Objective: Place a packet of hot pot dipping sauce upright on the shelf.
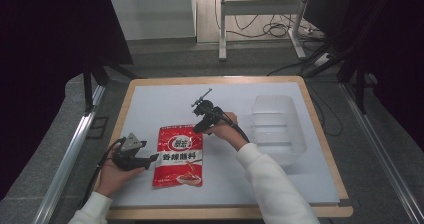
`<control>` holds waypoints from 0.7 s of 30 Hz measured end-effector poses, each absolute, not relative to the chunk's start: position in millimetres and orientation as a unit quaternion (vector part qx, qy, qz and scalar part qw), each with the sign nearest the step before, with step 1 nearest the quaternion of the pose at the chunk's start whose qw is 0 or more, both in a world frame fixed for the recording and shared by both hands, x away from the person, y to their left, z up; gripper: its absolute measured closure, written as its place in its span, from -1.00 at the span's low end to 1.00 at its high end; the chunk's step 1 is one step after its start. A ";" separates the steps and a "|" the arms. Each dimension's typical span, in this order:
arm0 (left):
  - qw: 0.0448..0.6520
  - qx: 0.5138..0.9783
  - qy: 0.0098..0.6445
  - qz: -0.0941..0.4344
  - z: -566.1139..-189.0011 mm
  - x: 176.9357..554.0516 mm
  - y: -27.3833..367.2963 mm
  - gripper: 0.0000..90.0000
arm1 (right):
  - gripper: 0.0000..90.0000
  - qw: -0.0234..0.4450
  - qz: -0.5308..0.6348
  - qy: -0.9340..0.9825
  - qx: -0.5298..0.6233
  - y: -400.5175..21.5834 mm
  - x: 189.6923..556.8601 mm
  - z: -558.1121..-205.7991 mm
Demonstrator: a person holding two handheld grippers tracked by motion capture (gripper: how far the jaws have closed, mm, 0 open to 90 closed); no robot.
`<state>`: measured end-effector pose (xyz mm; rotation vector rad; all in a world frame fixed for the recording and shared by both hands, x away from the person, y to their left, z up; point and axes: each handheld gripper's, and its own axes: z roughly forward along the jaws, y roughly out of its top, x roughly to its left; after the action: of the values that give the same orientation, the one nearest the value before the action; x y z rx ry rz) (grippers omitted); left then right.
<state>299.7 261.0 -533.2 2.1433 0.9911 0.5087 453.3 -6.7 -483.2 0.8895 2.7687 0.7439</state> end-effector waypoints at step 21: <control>0.349 0.834 0.379 0.197 -534.3 300.4 261.0 -0.36 | 0.12 0.012 0.226 0.922 0.315 0.0 485.5 -503.7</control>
<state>300.4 261.0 -534.3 2.1616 0.9825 0.5114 485.5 0.0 -503.7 0.9822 2.8732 0.7052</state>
